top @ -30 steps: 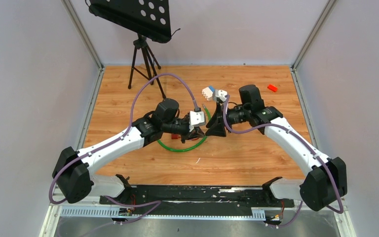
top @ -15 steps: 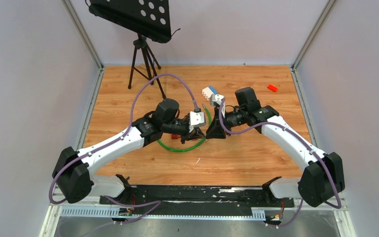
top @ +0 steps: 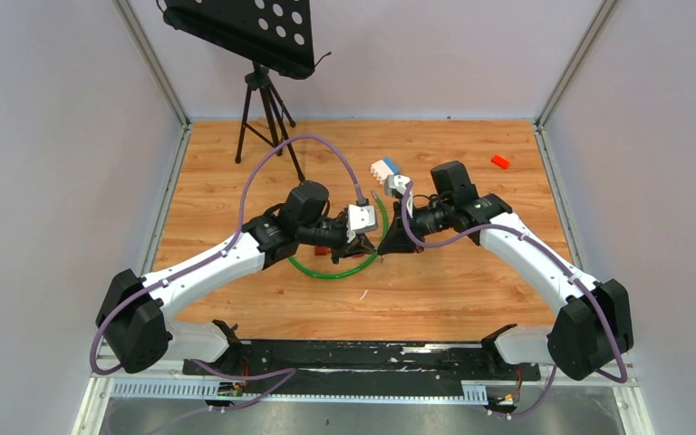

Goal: Unlock with the key
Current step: Pick up the key from the center of the board.

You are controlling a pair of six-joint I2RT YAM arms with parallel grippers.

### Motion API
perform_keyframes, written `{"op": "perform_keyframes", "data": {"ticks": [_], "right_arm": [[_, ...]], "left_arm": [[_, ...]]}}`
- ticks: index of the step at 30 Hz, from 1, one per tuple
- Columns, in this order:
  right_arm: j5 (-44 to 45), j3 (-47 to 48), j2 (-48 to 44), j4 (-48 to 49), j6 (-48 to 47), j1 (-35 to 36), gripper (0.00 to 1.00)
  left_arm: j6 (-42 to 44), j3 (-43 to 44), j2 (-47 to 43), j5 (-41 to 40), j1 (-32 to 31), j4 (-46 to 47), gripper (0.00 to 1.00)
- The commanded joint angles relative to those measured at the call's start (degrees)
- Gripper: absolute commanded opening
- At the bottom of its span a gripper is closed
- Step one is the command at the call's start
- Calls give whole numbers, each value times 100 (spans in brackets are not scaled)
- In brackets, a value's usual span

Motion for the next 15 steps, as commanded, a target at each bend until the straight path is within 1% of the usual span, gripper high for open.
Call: {"op": "perform_keyframes", "data": {"ticks": [1,9,10,12,14,15], "right_arm": [[6,239,-57,106,-118,20,0],[116,258,-145,93,-116,6,0],[124,258,-151,89,-119,1,0],[137,257,-157,36,-132,-1,0],[184,252,-157,-21,-156,2,0],[227,242,-163,-65,-170,4,0]], "left_arm": [[80,-3,-171,125,-21,148,0],[244,-146,-208,59,-21,187,0],[311,-174,-227,40,-21,188,3],[513,-194,-273,-41,-21,153,20],[823,-244,-398,-288,-16,116,45],[977,-299,-469,-465,-13,118,55]]}}
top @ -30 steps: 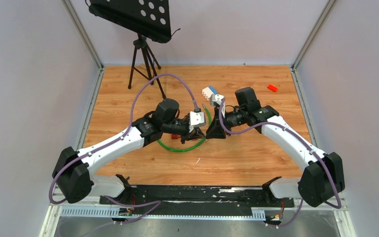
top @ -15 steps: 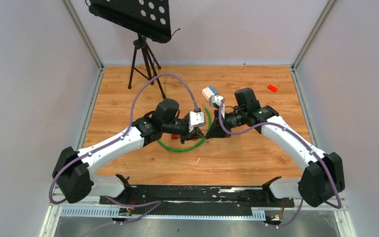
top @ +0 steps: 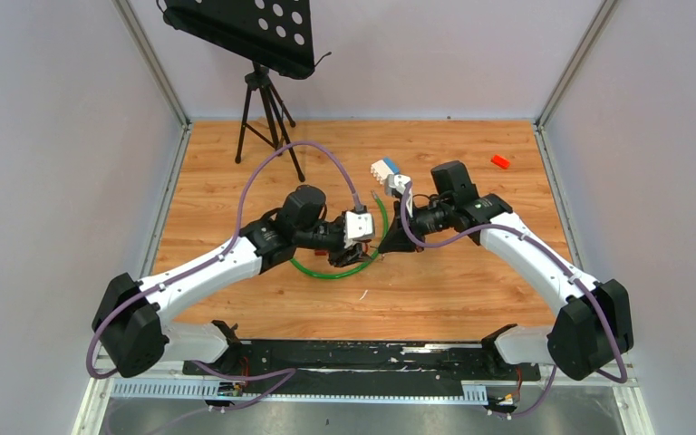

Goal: Unlock with the key
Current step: Pick up the key from the center of the board.

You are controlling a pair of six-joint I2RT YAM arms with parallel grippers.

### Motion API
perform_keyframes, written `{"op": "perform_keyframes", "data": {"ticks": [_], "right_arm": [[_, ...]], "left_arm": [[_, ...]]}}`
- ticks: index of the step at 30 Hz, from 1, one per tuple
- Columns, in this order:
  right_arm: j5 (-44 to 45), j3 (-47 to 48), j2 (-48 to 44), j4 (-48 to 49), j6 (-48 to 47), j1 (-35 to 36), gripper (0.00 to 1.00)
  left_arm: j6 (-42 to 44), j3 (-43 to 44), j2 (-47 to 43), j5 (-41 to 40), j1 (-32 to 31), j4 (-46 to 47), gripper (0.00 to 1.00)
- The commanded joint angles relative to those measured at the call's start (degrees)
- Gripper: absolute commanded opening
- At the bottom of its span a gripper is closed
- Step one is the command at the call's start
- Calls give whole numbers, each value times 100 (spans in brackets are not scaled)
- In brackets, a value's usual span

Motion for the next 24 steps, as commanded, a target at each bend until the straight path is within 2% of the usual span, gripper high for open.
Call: {"op": "perform_keyframes", "data": {"ticks": [1,6,7,9,11,18,24], "right_arm": [[188,221,-179,-89,-169,-17,0],[517,155,-342,-232,-179,-92,0],[556,145,-381,-267,-175,-119,0],[578,116,-477,-292,-171,-212,0],[568,71,-587,-296,-150,-333,0],[466,-96,-821,-275,-116,-623,0],[436,-127,-735,-277,-132,-717,0]], "left_arm": [[773,-201,-458,-520,-10,25,65],[1544,-447,-596,-1579,55,-214,98],[1714,-465,-514,-1883,76,-287,100],[2058,-415,-279,-2388,158,-573,100],[2272,-269,61,-2527,323,-944,100],[2899,543,1375,-2405,930,-2143,100],[3117,1217,2219,-2308,1039,-2629,98]]}}
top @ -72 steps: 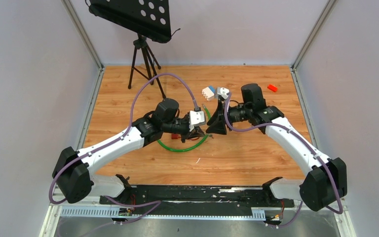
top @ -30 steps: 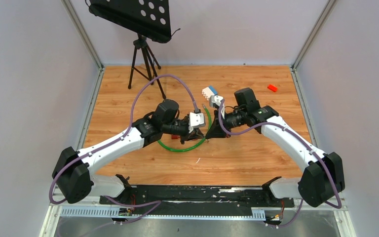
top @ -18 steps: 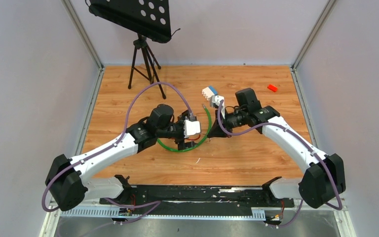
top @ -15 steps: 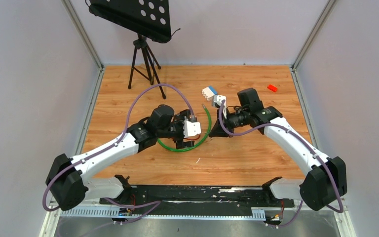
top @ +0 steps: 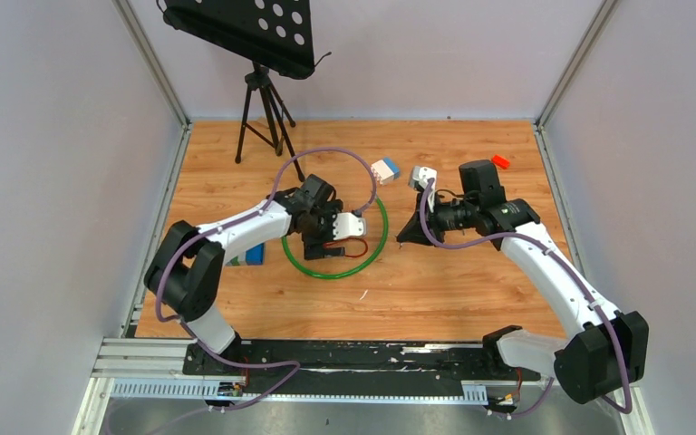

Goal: Unlock with the key
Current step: Pick up the key from the center of the board, then adjust the lock at the center of the board.

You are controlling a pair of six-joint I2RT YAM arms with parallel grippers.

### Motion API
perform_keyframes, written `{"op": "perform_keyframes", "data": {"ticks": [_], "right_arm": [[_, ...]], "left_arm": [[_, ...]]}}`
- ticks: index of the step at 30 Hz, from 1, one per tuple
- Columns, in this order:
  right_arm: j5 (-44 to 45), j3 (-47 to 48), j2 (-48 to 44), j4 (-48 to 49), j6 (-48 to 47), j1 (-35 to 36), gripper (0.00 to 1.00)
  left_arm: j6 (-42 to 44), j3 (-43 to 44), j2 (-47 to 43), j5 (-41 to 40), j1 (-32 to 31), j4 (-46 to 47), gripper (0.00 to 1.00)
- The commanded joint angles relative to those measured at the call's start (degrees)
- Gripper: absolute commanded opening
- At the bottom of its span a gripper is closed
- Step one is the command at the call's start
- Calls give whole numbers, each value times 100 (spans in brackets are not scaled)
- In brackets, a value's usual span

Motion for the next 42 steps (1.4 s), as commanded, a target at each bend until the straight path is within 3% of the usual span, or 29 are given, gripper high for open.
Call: {"op": "perform_keyframes", "data": {"ticks": [1,9,13,18,22,27,31,36,42], "right_arm": [[-135,-40,-1,62,-79,-77,0],[-125,-49,29,51,-93,-115,0],[-129,-44,31,56,-85,-128,0],[-110,-58,61,83,-49,-133,0],[-74,-43,146,103,-30,-137,0],[72,-21,219,118,-29,-133,0],[184,-20,207,168,8,-133,0],[274,-29,248,194,20,-133,0],[341,-29,279,190,16,-133,0]], "left_arm": [[387,567,368,114,3,-555,97],[515,1180,1265,213,6,-1242,83],[157,1147,1378,-14,8,-1043,73],[-1587,1041,1337,-508,113,-329,42],[-2981,1157,1428,-481,280,-157,34],[-4347,1044,1436,277,338,109,41],[-5195,633,1189,1295,311,681,63],[-5398,401,874,1462,217,919,82],[-5220,307,747,1265,188,699,85]]}}
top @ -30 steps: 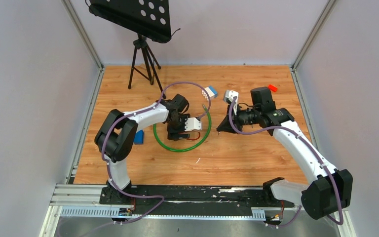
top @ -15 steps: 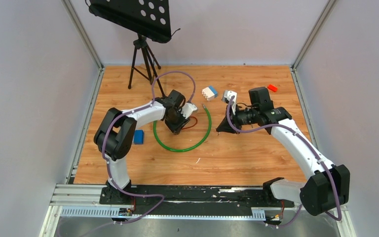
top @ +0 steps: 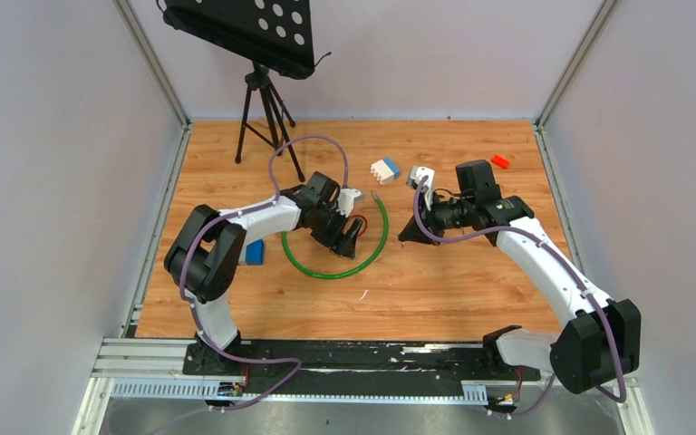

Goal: Unlock with the key
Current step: Adjust the lock at the center of the board.

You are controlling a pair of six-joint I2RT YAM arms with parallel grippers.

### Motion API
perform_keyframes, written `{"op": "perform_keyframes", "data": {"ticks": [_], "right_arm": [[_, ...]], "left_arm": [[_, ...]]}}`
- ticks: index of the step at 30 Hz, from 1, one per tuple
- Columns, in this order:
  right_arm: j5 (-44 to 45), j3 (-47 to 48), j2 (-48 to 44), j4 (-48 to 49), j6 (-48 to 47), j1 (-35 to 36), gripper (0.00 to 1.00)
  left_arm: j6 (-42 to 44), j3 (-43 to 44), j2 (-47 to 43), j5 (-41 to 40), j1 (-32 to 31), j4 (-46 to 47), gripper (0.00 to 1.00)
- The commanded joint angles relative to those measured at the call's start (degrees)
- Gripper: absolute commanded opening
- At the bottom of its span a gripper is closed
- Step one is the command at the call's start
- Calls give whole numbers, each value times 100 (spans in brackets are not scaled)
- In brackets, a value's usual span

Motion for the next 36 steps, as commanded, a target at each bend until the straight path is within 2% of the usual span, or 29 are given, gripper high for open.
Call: {"op": "perform_keyframes", "data": {"ticks": [1,8,11,14,21,24,28,32,36], "right_arm": [[42,2,2,171,17,-35,0],[73,-3,40,178,7,-35,0],[97,2,52,170,6,-37,0],[113,1,57,170,5,-35,0],[135,26,68,156,-10,-42,0],[122,2,-4,146,-15,-56,0],[23,-2,-71,123,-10,-124,0],[-97,24,-129,76,-3,-244,0],[-389,41,-271,18,43,-588,0]], "left_arm": [[-55,-88,-266,60,-31,-100,85],[171,-267,-341,-11,-32,-293,84],[166,-308,-352,222,-36,-307,75],[127,-302,-366,505,-131,-253,70],[-56,-6,-56,1341,-428,93,70],[196,138,-54,1397,-428,183,73],[1369,192,-386,985,-428,128,81],[3181,214,-676,728,-428,-125,84],[5275,213,-696,1005,-428,-527,84]]}}
